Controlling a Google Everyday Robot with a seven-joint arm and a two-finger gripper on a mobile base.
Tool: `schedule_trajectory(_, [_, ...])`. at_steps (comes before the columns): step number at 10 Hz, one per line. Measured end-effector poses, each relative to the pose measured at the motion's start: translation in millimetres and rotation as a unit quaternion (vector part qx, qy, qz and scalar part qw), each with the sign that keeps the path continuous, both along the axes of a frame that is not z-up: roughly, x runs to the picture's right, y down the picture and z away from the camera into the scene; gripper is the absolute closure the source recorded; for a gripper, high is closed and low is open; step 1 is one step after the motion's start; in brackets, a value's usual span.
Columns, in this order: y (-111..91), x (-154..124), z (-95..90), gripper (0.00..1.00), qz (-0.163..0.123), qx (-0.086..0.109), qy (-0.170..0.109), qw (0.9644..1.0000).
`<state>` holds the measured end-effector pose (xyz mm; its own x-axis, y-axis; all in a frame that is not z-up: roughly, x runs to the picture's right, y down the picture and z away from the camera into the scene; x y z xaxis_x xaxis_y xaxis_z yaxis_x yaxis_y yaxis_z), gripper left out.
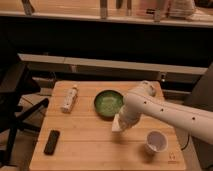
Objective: Place the white sponge in the ceramic cup
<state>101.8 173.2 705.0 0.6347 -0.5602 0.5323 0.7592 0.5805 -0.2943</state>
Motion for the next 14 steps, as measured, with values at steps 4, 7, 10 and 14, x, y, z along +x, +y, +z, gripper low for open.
schedule_trajectory(4, [-6, 13, -7.4, 1.0, 0.01, -0.001, 0.004, 0.9999])
schedule_trajectory(7, [-4, 16, -17.0, 1.0, 0.021, 0.001, 0.007, 0.9998])
schedule_trajectory(10, [1, 31, -26.6, 1.0, 0.039, 0.0, 0.012, 0.9992])
schedule_trajectory(14, [-1, 47, -34.8, 1.0, 0.051, -0.002, 0.015, 0.9986])
